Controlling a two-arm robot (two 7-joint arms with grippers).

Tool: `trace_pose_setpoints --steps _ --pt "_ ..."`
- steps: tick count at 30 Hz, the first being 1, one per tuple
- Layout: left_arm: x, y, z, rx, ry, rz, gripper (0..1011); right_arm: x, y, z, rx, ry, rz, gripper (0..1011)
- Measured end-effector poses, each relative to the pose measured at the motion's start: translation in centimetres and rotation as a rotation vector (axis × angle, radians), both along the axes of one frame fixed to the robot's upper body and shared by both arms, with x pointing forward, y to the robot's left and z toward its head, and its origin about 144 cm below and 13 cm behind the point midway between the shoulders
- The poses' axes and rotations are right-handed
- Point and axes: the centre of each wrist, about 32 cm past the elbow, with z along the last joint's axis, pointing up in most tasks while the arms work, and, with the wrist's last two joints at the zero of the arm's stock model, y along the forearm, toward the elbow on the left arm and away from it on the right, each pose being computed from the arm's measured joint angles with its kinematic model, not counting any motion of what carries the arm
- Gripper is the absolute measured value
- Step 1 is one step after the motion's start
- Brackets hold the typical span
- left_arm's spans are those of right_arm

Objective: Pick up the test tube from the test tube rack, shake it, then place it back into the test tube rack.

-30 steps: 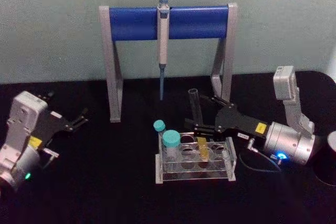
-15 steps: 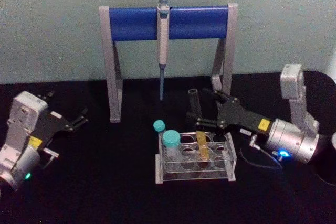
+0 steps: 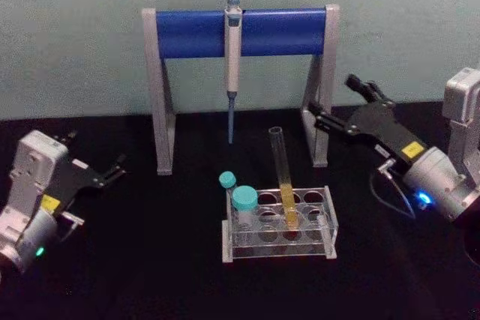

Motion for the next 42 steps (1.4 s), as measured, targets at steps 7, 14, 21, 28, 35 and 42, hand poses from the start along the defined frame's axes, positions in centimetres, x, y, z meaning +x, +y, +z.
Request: trace_pose_setpoints --steps 7,14,21,28,35,42 --pt "0.0 0.0 0.0 0.000 0.000 0.000 1001 -1.4 0.1 -1.1 -0.038 0.112 -0.200 1000" --pt "0.0 0.0 0.0 0.000 0.000 0.000 1001 -2.7 0.7 -2.9 -0.076 0.257 -0.315 1000" --pt "0.0 0.0 0.0 0.000 0.000 0.000 1001 -3.4 1.2 -4.3 -0.073 0.334 -0.356 1000" --pt "0.0 0.0 0.0 0.000 0.000 0.000 1001 -3.4 1.2 -4.4 -0.064 0.335 -0.360 1000" --pt "0.0 0.0 0.0 0.000 0.000 0.000 1001 -3.3 1.2 -4.4 -0.066 0.332 -0.356 1000" --pt "0.0 0.0 0.0 0.000 0.000 0.000 1001 -3.3 1.2 -4.4 -0.067 0.331 -0.354 1000"
